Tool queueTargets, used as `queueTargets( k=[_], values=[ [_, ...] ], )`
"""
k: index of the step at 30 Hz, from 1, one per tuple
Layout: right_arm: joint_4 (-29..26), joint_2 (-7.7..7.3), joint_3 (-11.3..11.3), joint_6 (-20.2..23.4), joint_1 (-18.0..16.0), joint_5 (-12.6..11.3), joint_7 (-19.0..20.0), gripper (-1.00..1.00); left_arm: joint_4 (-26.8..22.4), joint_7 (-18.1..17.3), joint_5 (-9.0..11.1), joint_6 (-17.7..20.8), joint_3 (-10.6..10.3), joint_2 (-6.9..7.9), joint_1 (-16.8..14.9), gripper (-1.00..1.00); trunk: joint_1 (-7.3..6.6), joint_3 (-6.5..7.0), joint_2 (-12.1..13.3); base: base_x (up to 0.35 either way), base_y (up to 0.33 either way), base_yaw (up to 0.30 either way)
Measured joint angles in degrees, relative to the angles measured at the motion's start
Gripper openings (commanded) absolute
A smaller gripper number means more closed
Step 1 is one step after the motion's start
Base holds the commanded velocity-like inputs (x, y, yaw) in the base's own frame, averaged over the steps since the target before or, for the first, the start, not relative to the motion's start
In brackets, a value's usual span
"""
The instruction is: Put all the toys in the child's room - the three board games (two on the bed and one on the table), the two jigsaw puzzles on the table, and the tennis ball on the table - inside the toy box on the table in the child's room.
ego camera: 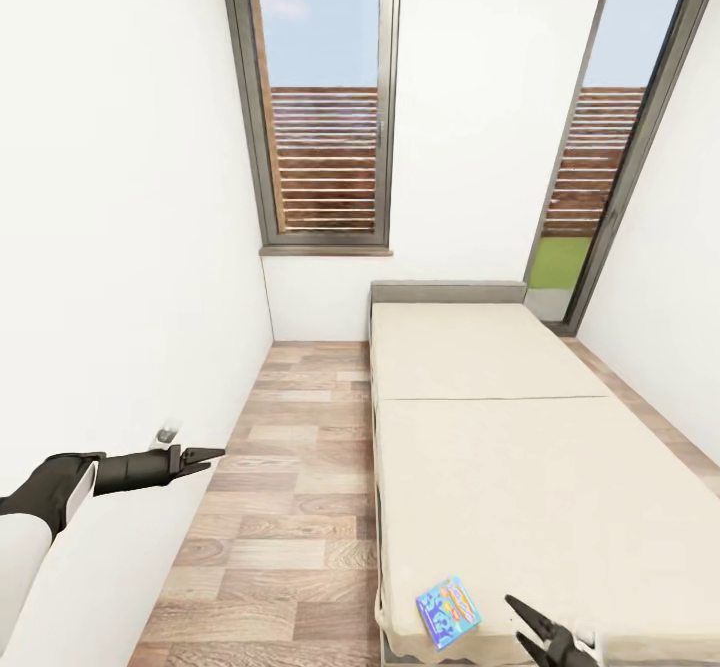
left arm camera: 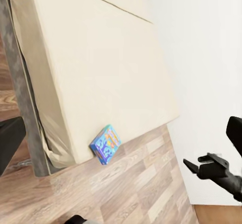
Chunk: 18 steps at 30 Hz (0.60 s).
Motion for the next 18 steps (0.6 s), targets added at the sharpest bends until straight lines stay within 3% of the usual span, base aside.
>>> queueTargets(
  k=[5,8,10,14,18],
  values=[
    [8.2,0.01,0.2,-2.0,-0.7,0.1,-1.6,1.00,0.0,-0.1,0.1,0.9,0.1,-0.11,0.0,1.00,1.10,-0.90,-2.0,0.000,0.000,0.000],
    [9.8,0.36,0.3,-2.0,-2.2,0.1,-7.4,1.00,0.1,-0.7,0.2,2.9,0.2,-0.10,0.0,1.00,1.76,-1.44,-3.2,0.000,0.000,0.000],
    [10.3,0.72,0.3,-1.9,-3.2,-0.1,-11.7,1.00,0.0,-4.1,0.2,4.8,0.2,-0.08,0.0,1.00,2.20,-1.80,-4.0,0.000,0.000,0.000],
    [10.4,1.13,0.3,-1.6,-4.0,-0.4,-14.6,1.00,0.0,-13.0,-0.1,6.6,0.1,-0.07,-0.6,1.00,3.08,-2.52,-5.6,0.000,0.000,0.000],
    [10.1,1.10,0.3,-1.1,-4.2,-0.9,-14.8,1.00,-0.7,-13.2,-0.1,7.7,0.0,-0.24,-1.2,1.00,3.96,-3.24,-7.2,0.000,0.000,0.000]
  ],
)
